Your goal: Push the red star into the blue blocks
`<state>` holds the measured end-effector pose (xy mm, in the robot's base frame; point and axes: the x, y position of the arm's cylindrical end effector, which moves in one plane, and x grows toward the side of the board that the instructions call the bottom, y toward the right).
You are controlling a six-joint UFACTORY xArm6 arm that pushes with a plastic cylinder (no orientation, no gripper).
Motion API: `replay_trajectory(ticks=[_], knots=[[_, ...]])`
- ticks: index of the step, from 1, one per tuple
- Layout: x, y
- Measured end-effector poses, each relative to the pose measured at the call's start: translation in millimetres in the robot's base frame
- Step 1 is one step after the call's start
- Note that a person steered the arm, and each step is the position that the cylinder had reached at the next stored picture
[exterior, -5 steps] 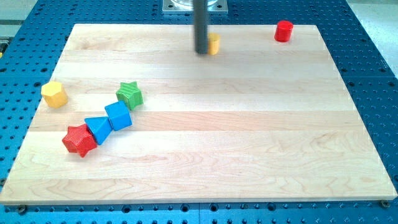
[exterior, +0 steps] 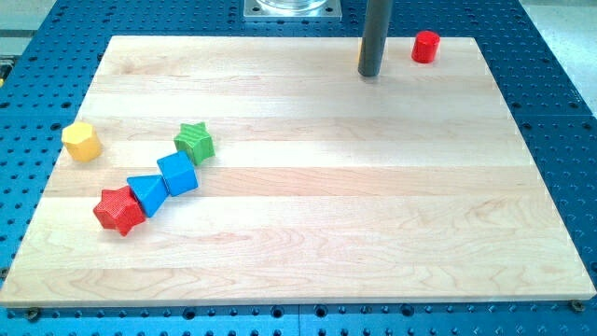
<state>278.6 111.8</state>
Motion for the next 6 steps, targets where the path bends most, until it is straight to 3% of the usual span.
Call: replay_trajectory(ticks=[1, 2, 3, 4, 6], knots=[[42.0, -44.2], [130.1, -44.9], [220.7, -88.4], [274.8, -199.8], [301.1, -391.0]])
